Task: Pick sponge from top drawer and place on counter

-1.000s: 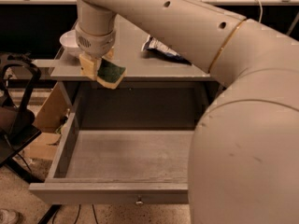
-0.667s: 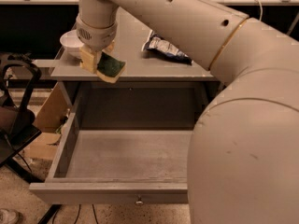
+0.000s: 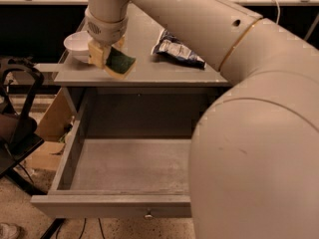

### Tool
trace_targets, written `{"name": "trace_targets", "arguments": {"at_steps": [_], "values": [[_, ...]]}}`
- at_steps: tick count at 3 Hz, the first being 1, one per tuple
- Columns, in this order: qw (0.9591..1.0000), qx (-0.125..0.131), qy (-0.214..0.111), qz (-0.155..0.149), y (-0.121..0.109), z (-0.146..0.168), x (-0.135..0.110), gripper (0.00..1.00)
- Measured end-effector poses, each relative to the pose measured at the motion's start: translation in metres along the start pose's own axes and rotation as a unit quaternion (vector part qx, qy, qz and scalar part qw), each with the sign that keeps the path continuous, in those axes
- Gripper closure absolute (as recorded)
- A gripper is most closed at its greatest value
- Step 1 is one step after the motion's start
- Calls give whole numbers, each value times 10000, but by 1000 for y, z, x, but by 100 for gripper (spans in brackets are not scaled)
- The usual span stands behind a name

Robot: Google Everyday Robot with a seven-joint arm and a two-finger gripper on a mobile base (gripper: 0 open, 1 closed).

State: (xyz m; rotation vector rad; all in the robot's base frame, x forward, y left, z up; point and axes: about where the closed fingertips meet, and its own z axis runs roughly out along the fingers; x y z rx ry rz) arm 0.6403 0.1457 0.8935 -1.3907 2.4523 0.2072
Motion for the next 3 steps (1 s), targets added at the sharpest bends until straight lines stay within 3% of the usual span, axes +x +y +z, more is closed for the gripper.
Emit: {"name": "trace_targets", "arguments": {"at_steps": [1, 2, 3], "values": [[9978, 437, -353, 352, -56, -22, -21, 100], [9845, 938, -1025, 1071, -135, -40, -27, 100], [9696, 1108, -1633, 1445, -184, -42, -35, 100]]}}
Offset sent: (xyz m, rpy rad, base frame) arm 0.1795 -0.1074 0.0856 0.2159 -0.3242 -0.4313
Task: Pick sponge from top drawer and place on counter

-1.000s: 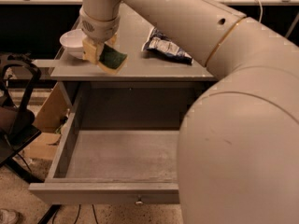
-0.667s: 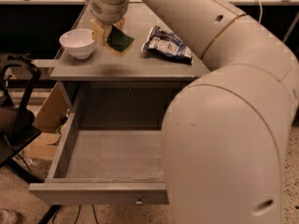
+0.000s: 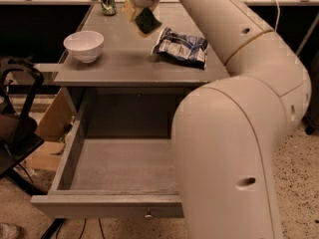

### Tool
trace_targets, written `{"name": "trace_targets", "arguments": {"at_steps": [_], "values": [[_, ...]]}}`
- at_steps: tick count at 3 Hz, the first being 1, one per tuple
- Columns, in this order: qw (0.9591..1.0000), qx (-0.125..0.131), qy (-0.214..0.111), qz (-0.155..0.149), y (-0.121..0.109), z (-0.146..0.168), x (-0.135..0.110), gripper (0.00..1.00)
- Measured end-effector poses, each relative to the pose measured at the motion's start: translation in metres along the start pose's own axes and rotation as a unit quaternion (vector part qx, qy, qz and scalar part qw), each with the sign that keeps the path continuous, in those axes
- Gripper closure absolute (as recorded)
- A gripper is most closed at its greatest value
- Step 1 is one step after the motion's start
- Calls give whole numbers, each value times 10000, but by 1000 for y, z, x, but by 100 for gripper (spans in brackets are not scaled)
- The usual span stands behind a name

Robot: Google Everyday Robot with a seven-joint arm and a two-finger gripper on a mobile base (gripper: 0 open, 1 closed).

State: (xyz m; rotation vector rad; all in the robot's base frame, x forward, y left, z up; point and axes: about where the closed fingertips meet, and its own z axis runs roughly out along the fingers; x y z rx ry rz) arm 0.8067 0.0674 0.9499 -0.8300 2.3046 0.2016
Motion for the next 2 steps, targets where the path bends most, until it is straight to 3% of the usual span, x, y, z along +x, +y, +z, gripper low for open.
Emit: {"name": "trace_targets", "arguments": {"at_steps": [1, 2], "values": [[9976, -21, -639, 253, -24, 27, -25, 100], [9923, -153, -1200, 251, -17, 61, -64, 100]]}}
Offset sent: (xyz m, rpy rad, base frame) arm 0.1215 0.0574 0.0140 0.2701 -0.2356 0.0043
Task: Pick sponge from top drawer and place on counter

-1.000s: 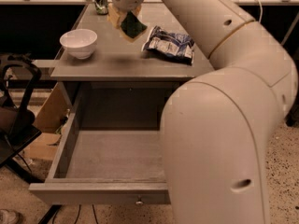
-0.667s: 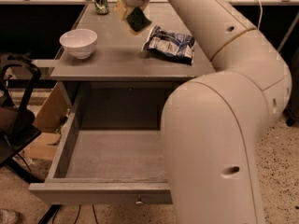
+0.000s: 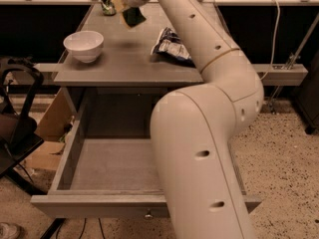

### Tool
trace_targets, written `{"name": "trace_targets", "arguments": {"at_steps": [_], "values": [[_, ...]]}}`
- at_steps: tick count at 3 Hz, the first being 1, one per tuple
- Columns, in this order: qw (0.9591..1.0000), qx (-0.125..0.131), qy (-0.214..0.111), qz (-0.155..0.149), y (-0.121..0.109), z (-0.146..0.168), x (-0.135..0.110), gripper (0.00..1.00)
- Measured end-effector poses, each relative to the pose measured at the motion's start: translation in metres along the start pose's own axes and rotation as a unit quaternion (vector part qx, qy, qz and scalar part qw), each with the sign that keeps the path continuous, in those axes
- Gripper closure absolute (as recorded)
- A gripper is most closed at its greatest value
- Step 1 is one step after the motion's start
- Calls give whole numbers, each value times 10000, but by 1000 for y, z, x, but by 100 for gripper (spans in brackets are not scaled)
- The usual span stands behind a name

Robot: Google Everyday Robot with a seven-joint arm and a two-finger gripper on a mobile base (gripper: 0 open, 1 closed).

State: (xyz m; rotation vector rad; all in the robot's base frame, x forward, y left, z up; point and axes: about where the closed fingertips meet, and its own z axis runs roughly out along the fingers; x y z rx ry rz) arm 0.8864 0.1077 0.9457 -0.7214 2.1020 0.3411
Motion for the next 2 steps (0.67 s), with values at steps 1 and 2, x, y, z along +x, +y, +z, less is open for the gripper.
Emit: {"name": "trace_targets", "arguments": {"at_steps": [1, 2], "values": [[9995, -138, -262, -57, 14, 23, -18, 100], [9996, -260, -123, -30, 26, 50, -10, 100]]}}
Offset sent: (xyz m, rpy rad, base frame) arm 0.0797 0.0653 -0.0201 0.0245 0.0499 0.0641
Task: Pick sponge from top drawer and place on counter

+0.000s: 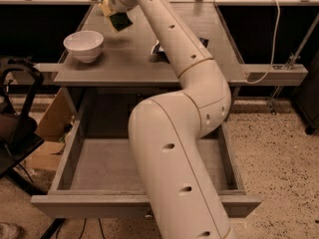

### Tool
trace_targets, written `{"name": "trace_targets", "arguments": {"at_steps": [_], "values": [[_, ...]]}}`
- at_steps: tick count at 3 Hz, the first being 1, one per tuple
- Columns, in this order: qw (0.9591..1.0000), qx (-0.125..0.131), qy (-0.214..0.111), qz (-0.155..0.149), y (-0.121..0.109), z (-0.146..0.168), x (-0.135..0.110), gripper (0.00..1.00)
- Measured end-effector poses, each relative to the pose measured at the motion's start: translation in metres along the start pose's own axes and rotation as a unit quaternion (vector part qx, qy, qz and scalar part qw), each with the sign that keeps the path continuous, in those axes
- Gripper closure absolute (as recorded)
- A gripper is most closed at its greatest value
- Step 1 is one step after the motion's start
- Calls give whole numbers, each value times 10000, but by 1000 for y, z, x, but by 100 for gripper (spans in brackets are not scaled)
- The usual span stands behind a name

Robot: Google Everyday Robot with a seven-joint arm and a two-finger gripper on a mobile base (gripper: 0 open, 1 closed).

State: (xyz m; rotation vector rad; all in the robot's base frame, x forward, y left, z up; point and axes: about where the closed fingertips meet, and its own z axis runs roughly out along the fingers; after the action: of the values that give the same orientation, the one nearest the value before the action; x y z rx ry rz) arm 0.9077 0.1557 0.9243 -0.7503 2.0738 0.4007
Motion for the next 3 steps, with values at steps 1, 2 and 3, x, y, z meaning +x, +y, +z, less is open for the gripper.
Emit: {"name": "trace_targets", "arguments": {"at_steps": [1, 2, 3], "values": [[10000, -4, 2, 10, 0, 2, 1, 82], [10000, -4, 2, 10, 0, 2, 1, 59], [10000, -4, 3, 10, 0, 2, 1, 34]]}}
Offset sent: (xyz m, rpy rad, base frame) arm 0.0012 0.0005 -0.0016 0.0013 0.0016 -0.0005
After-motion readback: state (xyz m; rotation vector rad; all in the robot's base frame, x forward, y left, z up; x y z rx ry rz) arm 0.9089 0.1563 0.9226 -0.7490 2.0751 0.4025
